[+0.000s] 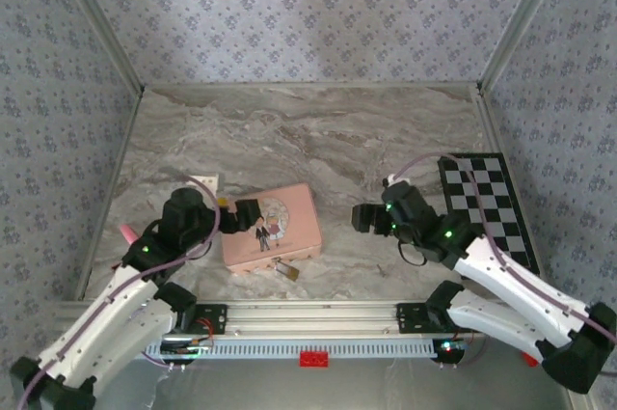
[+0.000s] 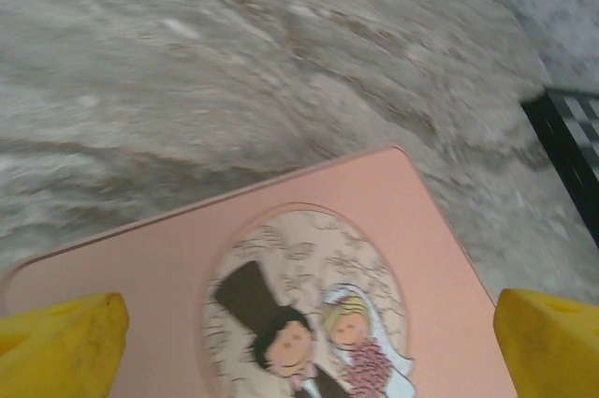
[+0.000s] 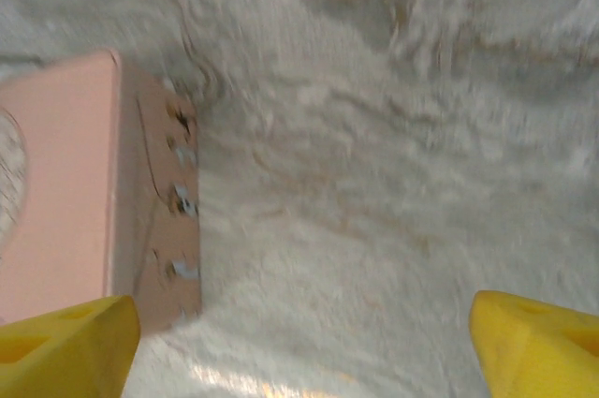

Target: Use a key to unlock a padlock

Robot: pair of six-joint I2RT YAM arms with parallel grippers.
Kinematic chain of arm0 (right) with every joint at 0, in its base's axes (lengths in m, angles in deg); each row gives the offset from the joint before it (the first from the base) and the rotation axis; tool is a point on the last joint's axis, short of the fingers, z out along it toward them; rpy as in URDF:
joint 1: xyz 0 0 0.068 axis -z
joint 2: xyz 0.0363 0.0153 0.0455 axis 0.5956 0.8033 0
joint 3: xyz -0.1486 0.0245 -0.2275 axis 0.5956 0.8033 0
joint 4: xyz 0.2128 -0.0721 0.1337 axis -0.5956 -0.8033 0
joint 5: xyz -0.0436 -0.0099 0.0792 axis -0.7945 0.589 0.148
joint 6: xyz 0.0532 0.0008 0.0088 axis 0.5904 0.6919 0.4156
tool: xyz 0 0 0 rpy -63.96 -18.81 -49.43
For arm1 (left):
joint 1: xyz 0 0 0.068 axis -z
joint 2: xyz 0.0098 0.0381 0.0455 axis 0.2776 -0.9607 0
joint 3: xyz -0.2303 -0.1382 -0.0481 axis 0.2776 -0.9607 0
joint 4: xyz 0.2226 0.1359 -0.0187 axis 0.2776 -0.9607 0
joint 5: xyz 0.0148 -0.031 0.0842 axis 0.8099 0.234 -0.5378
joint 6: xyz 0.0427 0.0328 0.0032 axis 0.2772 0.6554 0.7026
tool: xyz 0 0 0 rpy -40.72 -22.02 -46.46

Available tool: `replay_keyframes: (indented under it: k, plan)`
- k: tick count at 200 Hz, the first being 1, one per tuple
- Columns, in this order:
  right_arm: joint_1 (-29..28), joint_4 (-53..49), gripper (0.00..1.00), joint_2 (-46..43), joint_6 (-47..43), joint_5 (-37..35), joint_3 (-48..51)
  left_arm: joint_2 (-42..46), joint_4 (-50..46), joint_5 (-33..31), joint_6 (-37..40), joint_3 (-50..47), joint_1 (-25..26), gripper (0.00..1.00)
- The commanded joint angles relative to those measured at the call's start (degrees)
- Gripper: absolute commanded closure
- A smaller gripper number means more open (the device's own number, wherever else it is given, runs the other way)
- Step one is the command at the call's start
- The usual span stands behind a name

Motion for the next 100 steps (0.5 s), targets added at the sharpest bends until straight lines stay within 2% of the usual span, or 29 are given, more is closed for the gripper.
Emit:
replay_keyframes:
  k: [1,45,100]
  plan:
    - [-4.89,-8.18,0.1,1.55,9.68,-4.55,-0.65,-3.93,6.35,-3.76,7.02,1.21,4.66,0.0]
    - [-10.92,-16.99,0.17,5.13,21.85,-3.0,0.16,-10.0,10.42,-5.83,13.39,0.04,8.31,0.0]
    - [-12.77,-18.49,0.35,4.87,33.74,4.68,7.54,-7.7,14.24,-9.13,13.64,-4.15,8.62,0.0]
